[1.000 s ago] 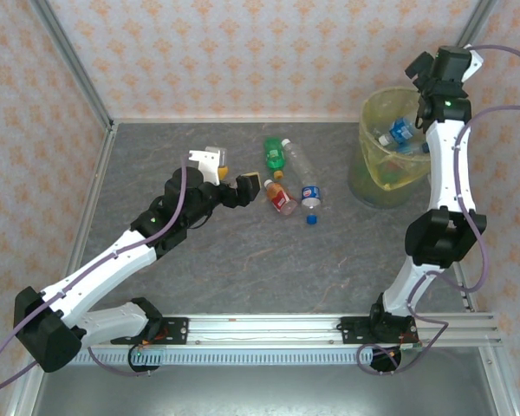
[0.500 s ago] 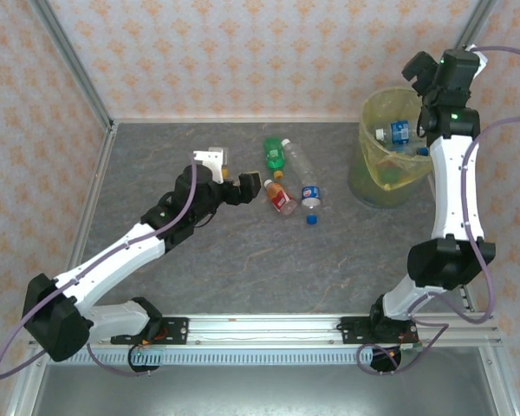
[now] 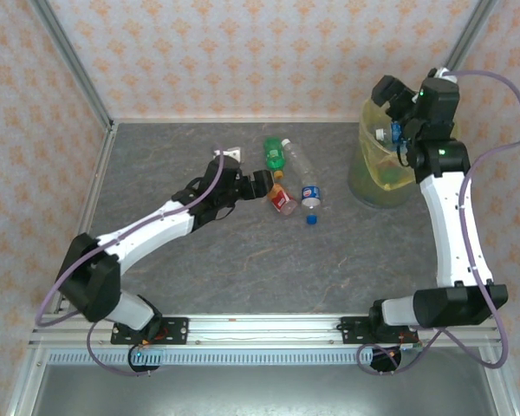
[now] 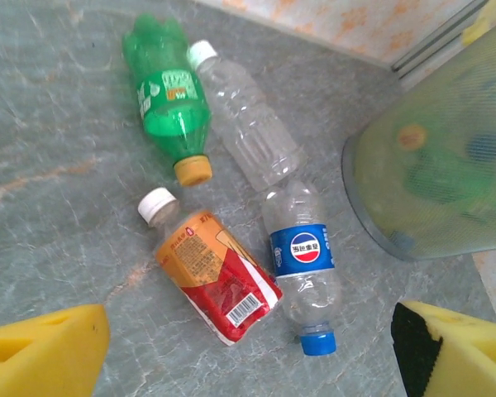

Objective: Put the plastic bottles in the bin

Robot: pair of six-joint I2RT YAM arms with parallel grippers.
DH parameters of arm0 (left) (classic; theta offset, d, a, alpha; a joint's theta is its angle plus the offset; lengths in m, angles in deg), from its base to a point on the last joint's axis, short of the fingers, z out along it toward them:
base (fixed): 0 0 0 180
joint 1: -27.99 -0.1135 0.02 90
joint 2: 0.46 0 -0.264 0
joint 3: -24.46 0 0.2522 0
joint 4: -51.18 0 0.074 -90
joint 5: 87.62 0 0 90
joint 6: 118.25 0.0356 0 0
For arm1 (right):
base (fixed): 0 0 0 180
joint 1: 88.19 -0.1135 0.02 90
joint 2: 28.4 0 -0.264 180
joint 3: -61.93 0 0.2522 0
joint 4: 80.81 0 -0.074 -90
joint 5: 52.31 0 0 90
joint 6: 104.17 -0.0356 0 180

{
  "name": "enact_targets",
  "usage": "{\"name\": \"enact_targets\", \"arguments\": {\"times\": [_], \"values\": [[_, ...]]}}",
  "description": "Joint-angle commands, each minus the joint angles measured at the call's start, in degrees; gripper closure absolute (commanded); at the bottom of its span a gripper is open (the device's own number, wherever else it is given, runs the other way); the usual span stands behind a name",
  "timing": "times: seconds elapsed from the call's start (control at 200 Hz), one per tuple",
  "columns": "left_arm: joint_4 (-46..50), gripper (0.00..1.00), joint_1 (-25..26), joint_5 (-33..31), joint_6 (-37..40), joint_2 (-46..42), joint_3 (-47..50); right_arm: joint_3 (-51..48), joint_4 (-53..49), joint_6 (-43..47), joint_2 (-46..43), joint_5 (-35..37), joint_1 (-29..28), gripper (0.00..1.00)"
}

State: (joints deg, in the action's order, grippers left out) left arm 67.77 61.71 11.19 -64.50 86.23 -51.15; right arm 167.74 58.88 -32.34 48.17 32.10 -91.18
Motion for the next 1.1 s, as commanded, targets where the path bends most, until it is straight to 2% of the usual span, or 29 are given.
{"name": "enact_targets", "arguments": {"times": [0.0, 0.14, 0.511, 1.096], "values": [[4.72, 0.10, 0.47, 1.95, -4.69, 4.21, -4.34, -3.31, 1.83, 0.84, -3.62, 0.79, -3.08, 0.00], [10.09, 0.12, 1.44, -0.17, -6.34, 10.80, -10.36, -6.60, 1.58, 2.08, -6.26, 0.25, -5.08, 0.00], [19.82, 0.15, 2.35, 0.02, -11.68, 25.88, -23.71, -14.16, 3.23, 4.55, -11.43, -0.04, -5.19, 0.00], [21.60, 0.16, 3.07, 2.90, -15.82, 36.68, -30.72, -14.70, 4.37, 6.69, -11.39, -1.99, -5.18, 0.00]]}}
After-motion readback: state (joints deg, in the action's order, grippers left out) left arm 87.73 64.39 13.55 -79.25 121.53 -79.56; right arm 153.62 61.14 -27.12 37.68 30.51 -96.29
